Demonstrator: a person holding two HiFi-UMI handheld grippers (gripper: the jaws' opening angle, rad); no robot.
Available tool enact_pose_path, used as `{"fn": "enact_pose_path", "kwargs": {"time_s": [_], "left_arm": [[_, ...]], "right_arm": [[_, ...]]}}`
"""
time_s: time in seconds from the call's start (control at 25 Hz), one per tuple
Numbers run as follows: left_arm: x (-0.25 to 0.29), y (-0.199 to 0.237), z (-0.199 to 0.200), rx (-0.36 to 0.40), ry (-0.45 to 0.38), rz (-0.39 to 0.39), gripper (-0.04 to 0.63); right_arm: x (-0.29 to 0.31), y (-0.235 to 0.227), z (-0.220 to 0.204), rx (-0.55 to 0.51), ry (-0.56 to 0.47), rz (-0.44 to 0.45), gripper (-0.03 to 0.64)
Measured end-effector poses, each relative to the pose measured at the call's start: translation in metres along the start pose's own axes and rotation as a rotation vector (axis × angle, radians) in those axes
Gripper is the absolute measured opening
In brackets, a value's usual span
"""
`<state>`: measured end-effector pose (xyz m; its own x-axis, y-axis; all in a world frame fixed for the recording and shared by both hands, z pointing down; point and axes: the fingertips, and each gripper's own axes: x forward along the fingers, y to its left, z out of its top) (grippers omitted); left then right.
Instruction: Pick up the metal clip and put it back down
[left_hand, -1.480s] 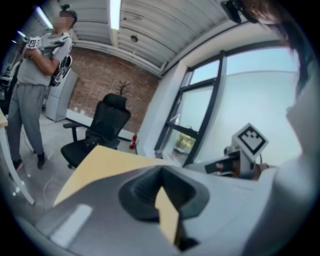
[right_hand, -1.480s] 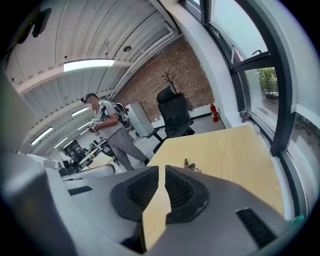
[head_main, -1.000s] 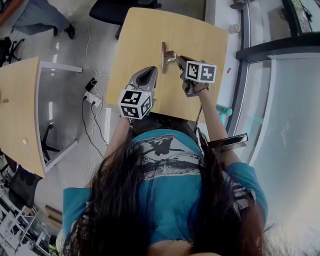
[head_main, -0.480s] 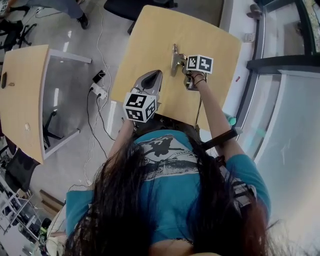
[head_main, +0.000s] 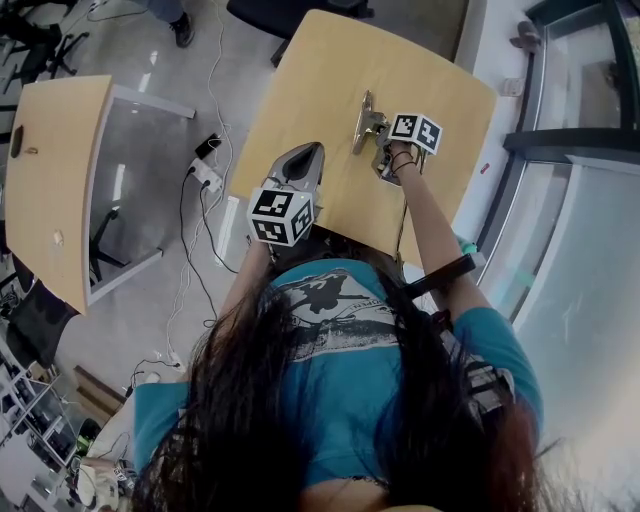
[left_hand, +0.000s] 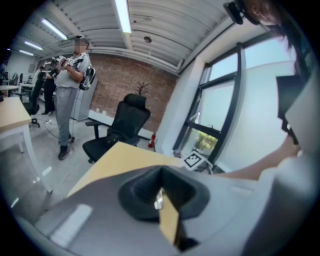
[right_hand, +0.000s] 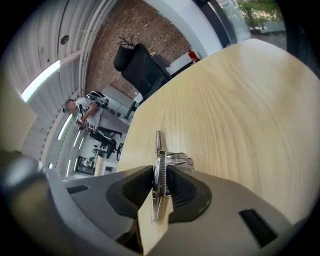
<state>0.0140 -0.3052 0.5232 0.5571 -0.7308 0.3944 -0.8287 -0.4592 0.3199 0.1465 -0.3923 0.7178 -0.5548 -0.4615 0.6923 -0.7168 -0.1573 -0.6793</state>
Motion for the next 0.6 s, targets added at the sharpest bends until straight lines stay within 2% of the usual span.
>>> {"fn": "enact_pose_path", "kwargs": {"time_s": [0.16, 0.4, 0.6], "left_arm": [[-0.003, 0.0, 0.002, 0.034, 0.001, 0.002, 0.002], [-0.006, 0.0, 0.003, 0.039, -0.002, -0.016, 0.002], [-0.005, -0.003, 0.006, 0.043, -0.002, -0.049, 0.002]], "right_arm": [[-0.011, 0.003, -0.007, 0.021, -0.027, 0.004, 0.097], [-0.048, 0.043, -0.014, 0.057, -0.102, 0.156, 0.097], [-0.092, 0.08, -0.016, 0.043, -0.195, 0.254, 0.097]]}}
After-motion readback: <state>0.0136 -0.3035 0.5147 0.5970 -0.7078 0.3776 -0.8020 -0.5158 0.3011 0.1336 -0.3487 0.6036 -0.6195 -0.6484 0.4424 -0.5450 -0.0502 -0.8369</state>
